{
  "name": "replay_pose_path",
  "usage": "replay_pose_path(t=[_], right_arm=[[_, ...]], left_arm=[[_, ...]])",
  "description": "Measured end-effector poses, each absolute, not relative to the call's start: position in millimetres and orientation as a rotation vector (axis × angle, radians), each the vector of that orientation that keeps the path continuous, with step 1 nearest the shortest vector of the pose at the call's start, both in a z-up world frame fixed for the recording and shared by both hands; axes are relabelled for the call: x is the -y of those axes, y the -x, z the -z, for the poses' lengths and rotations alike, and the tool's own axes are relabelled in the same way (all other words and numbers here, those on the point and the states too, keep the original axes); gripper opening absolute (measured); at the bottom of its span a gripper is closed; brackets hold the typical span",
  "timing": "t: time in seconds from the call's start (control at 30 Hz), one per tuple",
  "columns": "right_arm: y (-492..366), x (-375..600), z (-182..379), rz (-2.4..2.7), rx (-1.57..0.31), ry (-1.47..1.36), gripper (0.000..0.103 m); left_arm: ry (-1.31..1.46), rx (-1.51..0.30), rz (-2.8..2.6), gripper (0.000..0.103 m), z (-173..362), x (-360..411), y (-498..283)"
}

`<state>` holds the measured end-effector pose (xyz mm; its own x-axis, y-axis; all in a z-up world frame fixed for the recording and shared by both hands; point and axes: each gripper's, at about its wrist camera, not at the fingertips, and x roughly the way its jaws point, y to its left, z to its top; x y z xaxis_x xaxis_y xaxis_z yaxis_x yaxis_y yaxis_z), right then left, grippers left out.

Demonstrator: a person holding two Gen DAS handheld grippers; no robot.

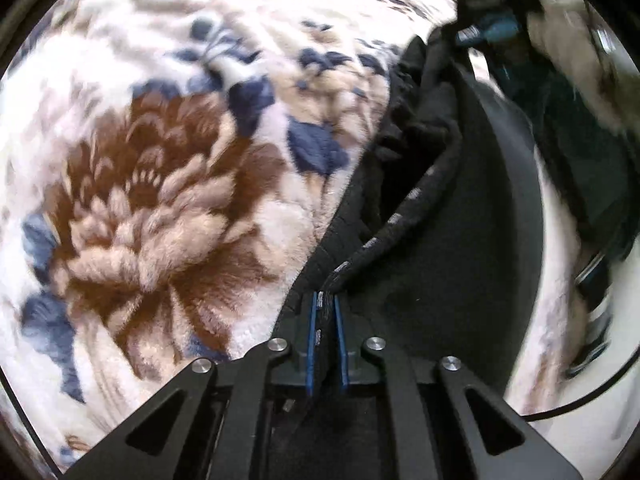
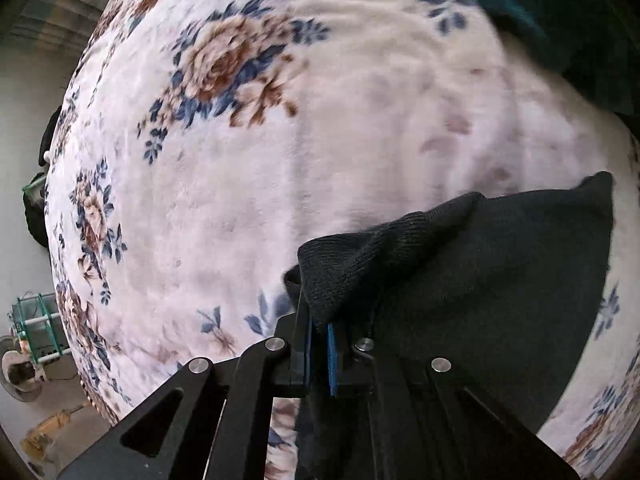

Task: Fold small clothes

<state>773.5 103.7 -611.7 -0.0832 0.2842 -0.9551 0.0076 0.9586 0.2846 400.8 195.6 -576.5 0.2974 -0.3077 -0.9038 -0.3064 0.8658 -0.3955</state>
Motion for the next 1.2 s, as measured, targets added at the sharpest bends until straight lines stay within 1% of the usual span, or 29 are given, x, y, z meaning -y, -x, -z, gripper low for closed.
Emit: replay_pose_path(t=[0.03,0.1,0.13,0.17,0.2,0.23,0.27,0.37,0.47,0.5,0.63,0.7,0.73,0.83,0.87,1.0,1.03,1.07,1.1,1.13,1.2], right_arm=[[-773.6,-105.9,617.8,-0.250,-1.661,-0.220,0.010],[-766.6,-101.6,617.7,-0.321,-1.665,-0.210,0.019],[-758.1,-96.9,611.3,-0.378,-1.652,-0.222,0.025],[-748.3,-91.1,604.5,-0.418,-1.640,-0.230,0.047],[-736.1,-82.8,595.5,-0.452,-1.620,-0.235,0.069],[-713.9,-67.1,581.0,-0.487,-1.578,-0.240,0.073],[-697.0,-55.7,572.9,-0.500,-1.557,-0.240,0.073],[-622.7,0.0,558.4,-0.483,-1.550,-0.276,0.073],[-541.0,47.0,565.6,-0.425,-1.611,-0.330,0.073],[-514.8,57.9,569.5,-0.402,-1.638,-0.334,0.073],[-388.6,98.4,592.9,-0.280,-1.755,-0.454,0.073],[-342.5,106.7,603.7,-0.232,-1.783,-0.517,0.073],[-310.5,108.6,613.2,-0.195,-1.809,-0.549,0.073],[-249.7,106.8,635.2,-0.120,-1.831,-0.624,0.073],[-236.0,105.0,641.4,-0.108,-1.828,-0.635,0.073],[-196.6,89.6,661.7,-0.084,-1.780,-0.673,0.072],[-193.0,85.9,664.3,-0.083,-1.771,-0.678,0.071],[-187.5,82.8,666.8,-0.073,-1.760,-0.676,0.067],[-182.2,80.2,668.0,-0.066,-1.747,-0.675,0.065],[-182.9,77.0,667.7,-0.063,-1.738,-0.677,0.065],[-182.6,75.9,662.9,-0.057,-1.707,-0.686,0.065]], left_arm=[[0.593,-1.288,0.008,0.010,574.7,-200.8,-399.0],[0.659,-1.267,0.061,0.015,565.2,-210.1,-390.7],[0.668,-1.257,0.076,0.023,559.0,-217.8,-384.0],[0.659,-1.249,0.081,0.037,550.7,-223.6,-376.2],[0.660,-1.240,0.103,0.045,543.5,-237.5,-366.7],[0.663,-1.237,0.122,0.057,535.5,-244.2,-356.7],[0.662,-1.239,0.118,0.059,529.9,-248.5,-348.7],[0.639,-1.272,0.085,0.059,512.9,-263.6,-317.4],[0.598,-1.306,0.064,0.059,500.6,-266.2,-289.0],[0.587,-1.310,0.065,0.059,499.2,-255.7,-283.0],[0.572,-1.356,0.056,0.059,505.8,-251.9,-249.4],[0.566,-1.408,0.062,0.059,518.1,-249.2,-232.7],[0.560,-1.416,0.062,0.059,521.0,-246.4,-229.7],[0.499,-1.433,0.079,0.059,529.6,-236.3,-211.5],[0.495,-1.431,0.088,0.057,530.7,-232.8,-208.2],[0.445,-1.430,0.108,0.057,538.4,-212.1,-200.4],[0.428,-1.425,0.102,0.054,540.0,-206.3,-199.6],[0.417,-1.424,0.103,0.039,542.0,-199.9,-196.8],[0.408,-1.424,0.104,0.028,543.3,-195.9,-195.8],[0.369,-1.434,0.091,0.014,546.2,-188.7,-194.1],[0.341,-1.424,0.086,0.003,551.8,-180.2,-195.1]])
